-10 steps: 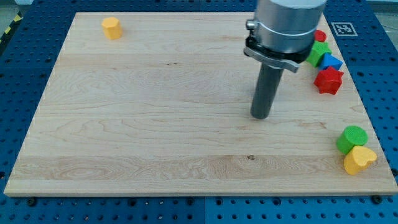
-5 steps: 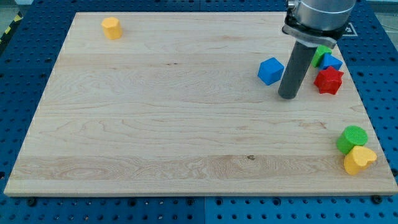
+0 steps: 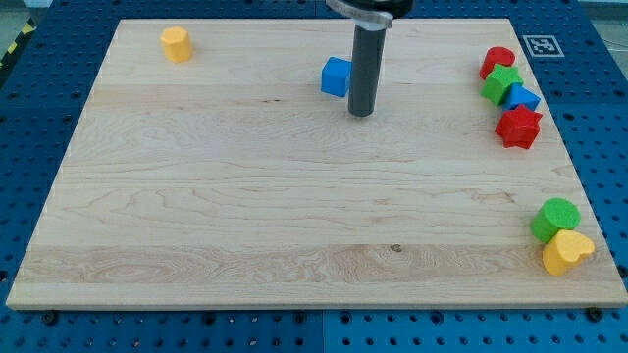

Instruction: Slide the blue cube towards the top center of the board

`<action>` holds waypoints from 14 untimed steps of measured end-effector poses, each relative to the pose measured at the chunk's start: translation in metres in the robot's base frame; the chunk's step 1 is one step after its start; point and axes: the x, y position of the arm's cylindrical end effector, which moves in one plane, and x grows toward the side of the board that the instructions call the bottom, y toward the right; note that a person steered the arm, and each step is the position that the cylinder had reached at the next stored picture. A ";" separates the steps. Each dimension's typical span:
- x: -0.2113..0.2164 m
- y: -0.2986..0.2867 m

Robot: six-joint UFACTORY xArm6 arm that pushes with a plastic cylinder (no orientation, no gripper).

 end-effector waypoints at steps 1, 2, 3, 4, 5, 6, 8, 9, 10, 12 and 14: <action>-0.020 -0.032; -0.066 -0.036; -0.084 -0.037; -0.076 -0.037; -0.070 -0.037; -0.065 -0.037; 0.003 -0.005; -0.006 0.024; -0.030 0.023; -0.064 0.010; -0.056 0.064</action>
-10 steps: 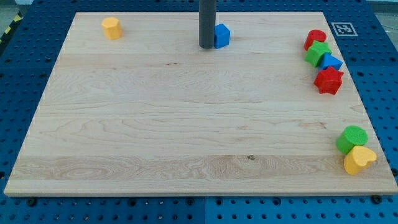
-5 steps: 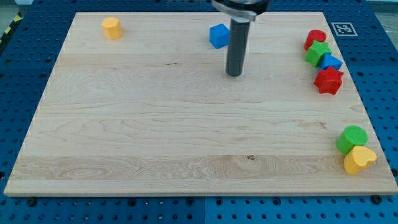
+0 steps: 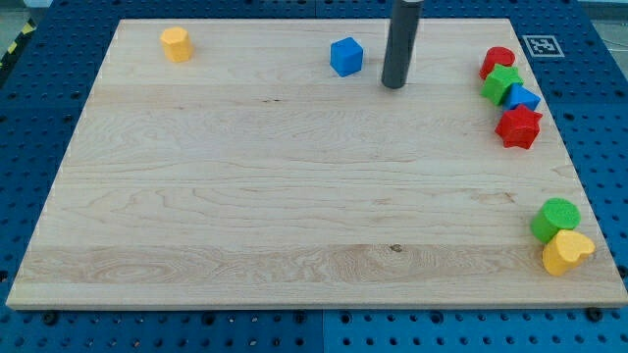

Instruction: Slide the blue cube towards the top center of the board

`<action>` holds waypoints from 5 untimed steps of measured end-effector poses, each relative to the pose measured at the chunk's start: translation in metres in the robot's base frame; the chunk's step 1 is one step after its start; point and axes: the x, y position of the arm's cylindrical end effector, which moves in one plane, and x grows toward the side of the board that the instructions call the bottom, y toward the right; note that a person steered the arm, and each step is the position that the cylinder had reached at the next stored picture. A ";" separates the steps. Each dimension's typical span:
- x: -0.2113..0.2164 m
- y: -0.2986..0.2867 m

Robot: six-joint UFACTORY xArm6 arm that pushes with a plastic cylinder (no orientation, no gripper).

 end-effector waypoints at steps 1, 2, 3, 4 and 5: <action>-0.020 0.000; -0.038 -0.032; -0.051 -0.073; -0.058 -0.084; -0.087 -0.051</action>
